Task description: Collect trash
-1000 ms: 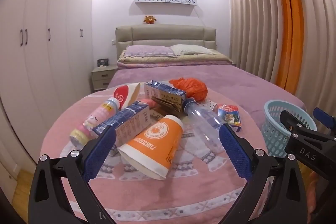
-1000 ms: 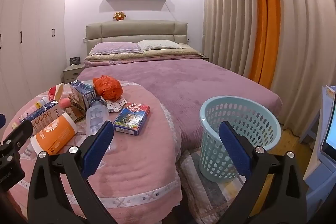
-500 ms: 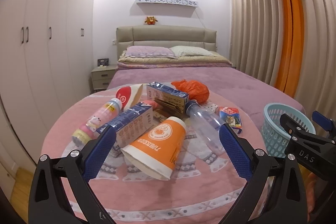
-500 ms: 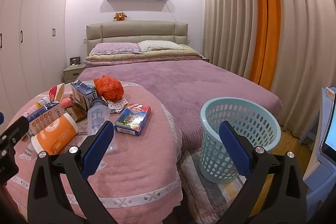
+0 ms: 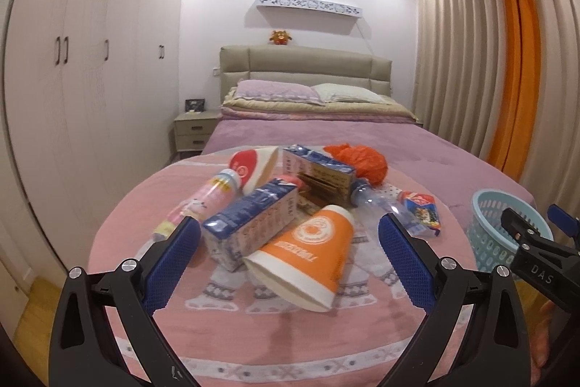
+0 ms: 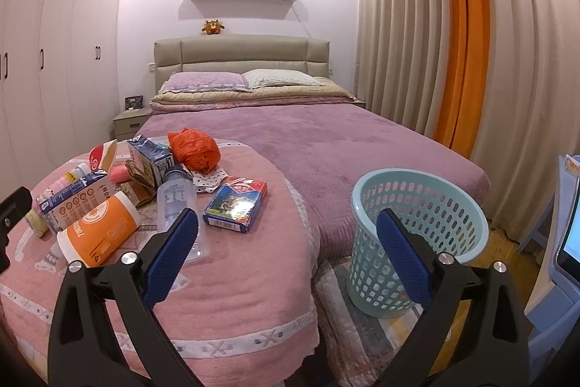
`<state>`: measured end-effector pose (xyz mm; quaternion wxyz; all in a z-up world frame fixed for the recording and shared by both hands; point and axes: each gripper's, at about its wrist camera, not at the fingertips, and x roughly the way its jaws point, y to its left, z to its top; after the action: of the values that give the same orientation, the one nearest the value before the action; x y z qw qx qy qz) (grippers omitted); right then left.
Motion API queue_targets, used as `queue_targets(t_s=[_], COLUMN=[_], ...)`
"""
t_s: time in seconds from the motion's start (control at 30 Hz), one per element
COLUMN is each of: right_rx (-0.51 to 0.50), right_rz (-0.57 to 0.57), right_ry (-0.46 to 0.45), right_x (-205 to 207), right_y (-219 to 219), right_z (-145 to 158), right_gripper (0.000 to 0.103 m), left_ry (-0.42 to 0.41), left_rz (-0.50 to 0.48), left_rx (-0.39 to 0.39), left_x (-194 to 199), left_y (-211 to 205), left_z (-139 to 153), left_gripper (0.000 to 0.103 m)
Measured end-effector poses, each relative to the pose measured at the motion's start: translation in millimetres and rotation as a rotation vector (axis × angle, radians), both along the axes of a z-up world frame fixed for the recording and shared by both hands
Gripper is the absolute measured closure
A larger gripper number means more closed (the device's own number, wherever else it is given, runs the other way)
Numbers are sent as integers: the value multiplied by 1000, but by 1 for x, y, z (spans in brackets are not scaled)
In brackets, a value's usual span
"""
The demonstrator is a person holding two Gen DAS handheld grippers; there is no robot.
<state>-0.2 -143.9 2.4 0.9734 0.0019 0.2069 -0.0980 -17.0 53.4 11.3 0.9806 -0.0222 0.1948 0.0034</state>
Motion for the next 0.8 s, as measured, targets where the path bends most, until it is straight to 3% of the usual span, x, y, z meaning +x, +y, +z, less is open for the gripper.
queue_targets(t_s=[0.1,0.37,0.57,0.73,0.8], right_rx=[-3,17,57,84,87], right_rz=[22,131,201,239,249], right_ry=[5,32,72,138,163], right_x=[2,20,43,67,76], right_y=[4,16,23,29,32], right_z=[0,4,4,-8,-13], right_gripper=[16,42,43,43,43], left_ry=[11,97,220,407,448], left_rz=[12,-4,-75,-143,-165], left_rx=[-6,-40,-97,-185,-213], left_x=[2,34,91,145,156], left_y=[14,72,121,144,147], left_z=[1,7,8,-19,-29], left_gripper=[8,8,9,26,27])
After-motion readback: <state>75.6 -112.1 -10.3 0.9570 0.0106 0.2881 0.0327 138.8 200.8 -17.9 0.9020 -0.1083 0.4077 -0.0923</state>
